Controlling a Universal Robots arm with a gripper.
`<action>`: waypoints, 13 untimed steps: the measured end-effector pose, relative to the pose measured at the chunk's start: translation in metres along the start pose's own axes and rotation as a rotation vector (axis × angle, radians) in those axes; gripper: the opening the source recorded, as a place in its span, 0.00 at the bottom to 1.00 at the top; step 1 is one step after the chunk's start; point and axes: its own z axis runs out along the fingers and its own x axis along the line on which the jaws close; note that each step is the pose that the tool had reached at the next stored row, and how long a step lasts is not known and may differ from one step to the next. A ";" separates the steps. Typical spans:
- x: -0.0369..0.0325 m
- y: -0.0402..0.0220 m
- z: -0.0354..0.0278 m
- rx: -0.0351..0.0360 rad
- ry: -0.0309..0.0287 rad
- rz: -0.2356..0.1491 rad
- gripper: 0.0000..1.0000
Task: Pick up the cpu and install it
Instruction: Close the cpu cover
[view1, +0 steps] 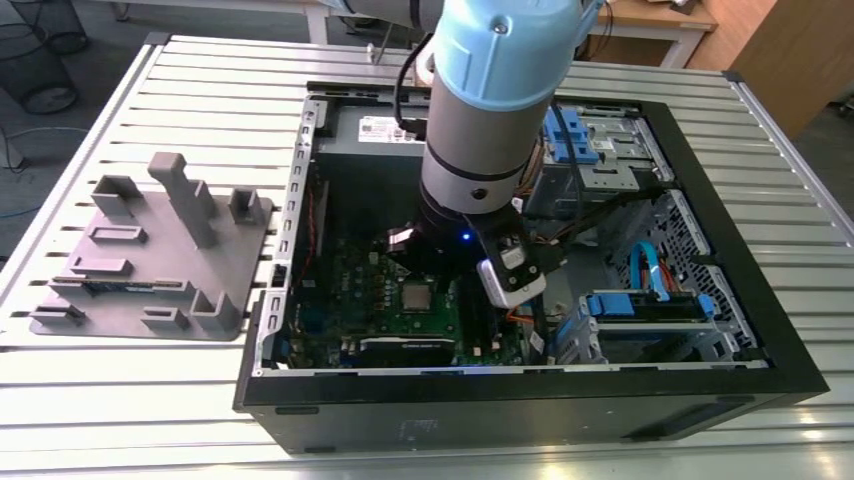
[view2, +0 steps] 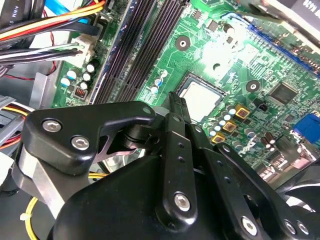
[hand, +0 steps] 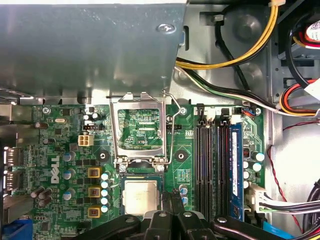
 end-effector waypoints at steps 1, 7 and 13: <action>-0.0001 0.0000 0.0000 0.0000 0.0000 0.000 0.11; -0.0003 0.0002 0.0000 0.0000 0.0001 -0.003 0.11; -0.0002 0.0006 0.0006 0.0002 0.0038 -0.078 0.11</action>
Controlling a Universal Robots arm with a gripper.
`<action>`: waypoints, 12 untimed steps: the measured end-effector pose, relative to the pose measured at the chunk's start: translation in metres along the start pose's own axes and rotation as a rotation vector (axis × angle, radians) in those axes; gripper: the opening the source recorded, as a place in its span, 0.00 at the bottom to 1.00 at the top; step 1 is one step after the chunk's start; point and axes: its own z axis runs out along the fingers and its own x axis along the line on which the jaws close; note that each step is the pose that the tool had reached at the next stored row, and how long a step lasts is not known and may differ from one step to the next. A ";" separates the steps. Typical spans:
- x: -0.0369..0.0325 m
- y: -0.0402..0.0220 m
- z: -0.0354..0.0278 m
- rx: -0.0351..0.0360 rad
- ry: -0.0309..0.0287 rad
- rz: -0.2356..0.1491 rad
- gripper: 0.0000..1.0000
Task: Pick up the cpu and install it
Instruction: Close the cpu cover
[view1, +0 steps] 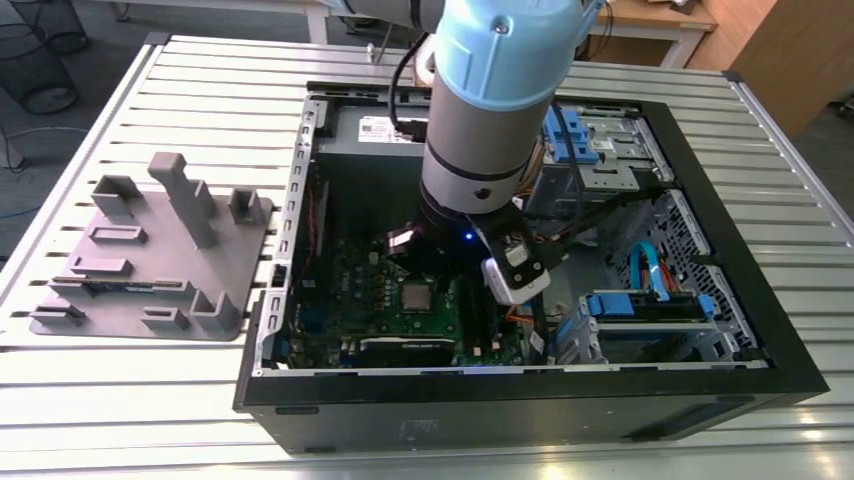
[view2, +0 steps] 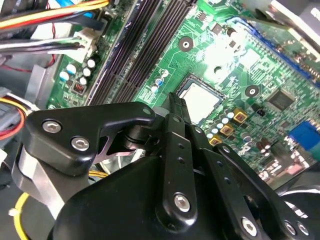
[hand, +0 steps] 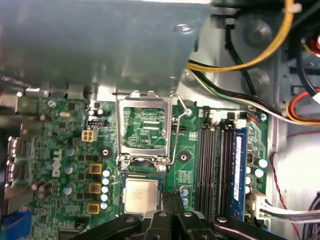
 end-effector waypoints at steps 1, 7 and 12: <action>0.0000 0.0000 0.0001 0.0000 0.0010 -0.020 0.11; -0.0001 -0.0001 0.0008 -0.0007 0.0063 -0.127 0.11; -0.0008 0.0017 0.0013 -0.0008 0.0081 -0.163 0.11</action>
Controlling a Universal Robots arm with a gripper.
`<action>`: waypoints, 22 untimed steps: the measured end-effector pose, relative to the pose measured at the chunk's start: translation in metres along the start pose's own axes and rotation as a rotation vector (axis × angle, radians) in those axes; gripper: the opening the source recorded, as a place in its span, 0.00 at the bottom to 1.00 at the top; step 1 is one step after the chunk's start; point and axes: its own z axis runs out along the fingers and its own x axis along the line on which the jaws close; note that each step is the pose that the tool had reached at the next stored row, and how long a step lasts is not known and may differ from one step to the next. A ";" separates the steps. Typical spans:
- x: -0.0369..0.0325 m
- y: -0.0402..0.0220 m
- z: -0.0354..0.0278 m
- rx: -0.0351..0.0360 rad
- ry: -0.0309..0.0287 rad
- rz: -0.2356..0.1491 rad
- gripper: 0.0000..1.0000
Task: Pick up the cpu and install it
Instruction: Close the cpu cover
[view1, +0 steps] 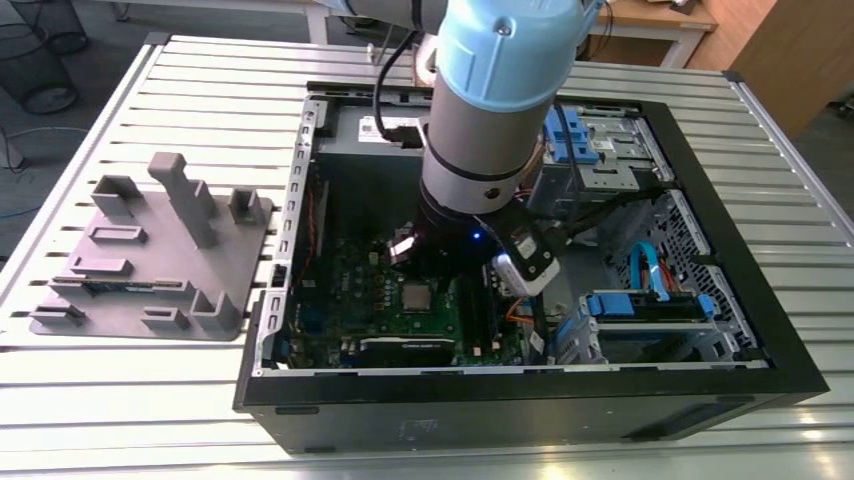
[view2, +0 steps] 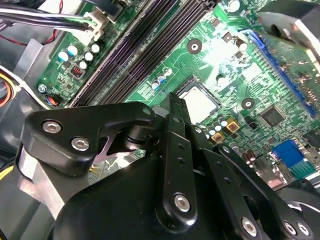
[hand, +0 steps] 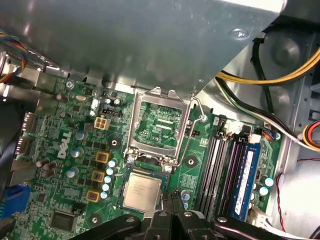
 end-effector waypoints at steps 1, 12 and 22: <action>-0.0006 0.0010 0.0002 0.0000 0.0000 -0.001 0.11; -0.0124 0.0158 0.0026 0.0000 0.0003 -0.006 0.11; -0.0199 0.0364 0.0050 0.0001 0.0006 -0.012 0.11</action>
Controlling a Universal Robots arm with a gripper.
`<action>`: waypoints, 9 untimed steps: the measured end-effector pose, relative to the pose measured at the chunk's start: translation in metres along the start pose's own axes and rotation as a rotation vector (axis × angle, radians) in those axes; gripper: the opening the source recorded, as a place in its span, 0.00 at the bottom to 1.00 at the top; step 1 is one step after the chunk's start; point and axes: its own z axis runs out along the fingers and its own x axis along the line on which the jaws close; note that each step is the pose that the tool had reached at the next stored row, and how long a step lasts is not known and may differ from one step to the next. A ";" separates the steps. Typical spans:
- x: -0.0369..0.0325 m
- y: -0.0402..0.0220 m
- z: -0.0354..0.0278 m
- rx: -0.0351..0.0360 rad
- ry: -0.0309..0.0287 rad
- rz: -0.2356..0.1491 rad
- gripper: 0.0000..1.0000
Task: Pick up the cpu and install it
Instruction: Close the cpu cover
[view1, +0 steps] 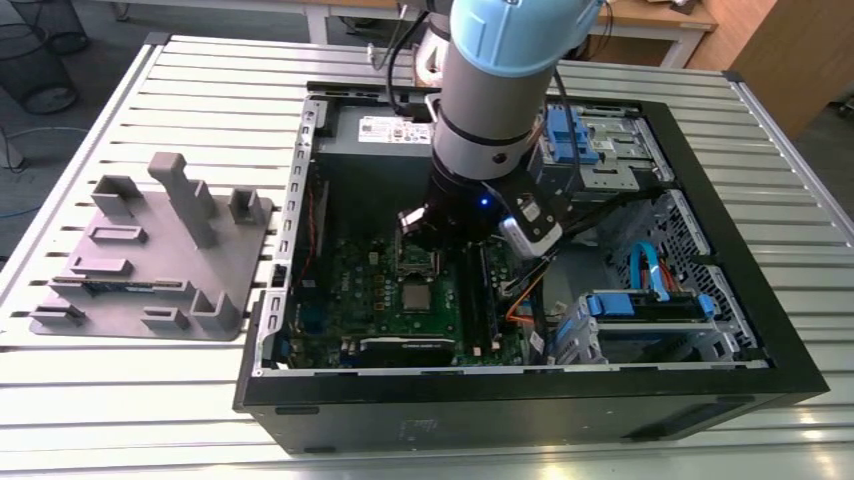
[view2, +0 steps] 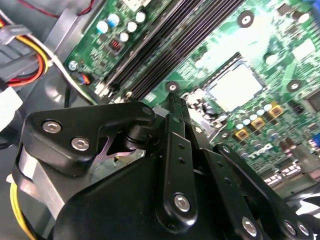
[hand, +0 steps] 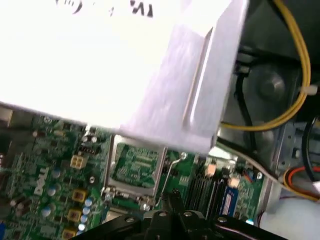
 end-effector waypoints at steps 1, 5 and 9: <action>-0.0008 0.0015 0.0002 0.0000 0.0001 -0.001 0.11; -0.0058 0.0027 0.0009 -0.0001 0.0003 -0.006 0.11; -0.0093 0.0038 0.0017 0.0001 0.0008 -0.016 0.11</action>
